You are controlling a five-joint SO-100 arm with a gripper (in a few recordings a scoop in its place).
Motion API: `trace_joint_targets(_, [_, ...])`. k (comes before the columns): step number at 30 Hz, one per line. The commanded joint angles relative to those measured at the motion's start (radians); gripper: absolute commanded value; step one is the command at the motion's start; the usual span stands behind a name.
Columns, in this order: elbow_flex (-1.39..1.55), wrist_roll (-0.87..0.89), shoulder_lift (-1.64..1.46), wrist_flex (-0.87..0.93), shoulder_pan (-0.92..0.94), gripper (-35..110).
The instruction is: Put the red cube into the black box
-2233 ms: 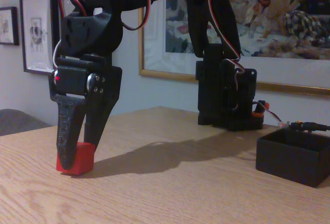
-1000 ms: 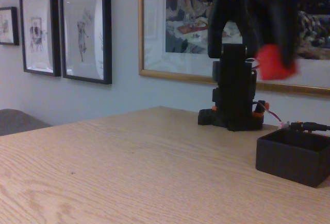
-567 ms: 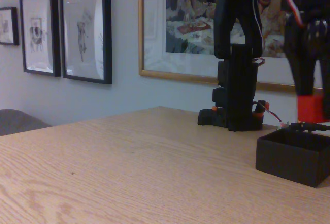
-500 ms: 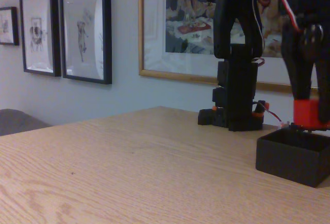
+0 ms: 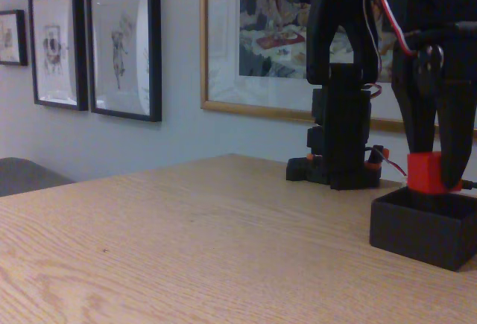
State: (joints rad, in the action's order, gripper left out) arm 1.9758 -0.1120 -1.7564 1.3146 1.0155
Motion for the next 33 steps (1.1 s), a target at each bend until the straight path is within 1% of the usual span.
trace_joint_targets(1, [0.008, 0.008, -0.023, 0.011, 0.006, 19])
trace_joint_targets(6, [0.002, 0.017, -0.023, 0.012, 0.0, 23])
trace_joint_targets(9, [-0.008, 0.021, -0.023, 0.021, -0.015, 22])
trace_joint_targets(12, [-0.064, 0.029, -0.046, 0.064, -0.084, 18])
trace_joint_targets(14, [-0.109, 0.041, -0.084, 0.084, -0.178, 15])
trace_joint_targets(17, [-0.123, 0.077, -0.15, 0.052, -0.362, 11])
trace_joint_targets(21, [0.005, 0.091, -0.232, -0.063, -0.626, 9])
trace_joint_targets(25, [0.19, 0.097, -0.296, -0.186, -0.827, 6])
trace_joint_targets(29, [0.354, 0.121, -0.374, -0.287, -0.959, 3])
trace_joint_targets(33, [0.479, 0.135, -0.491, -0.336, -1.005, 1])
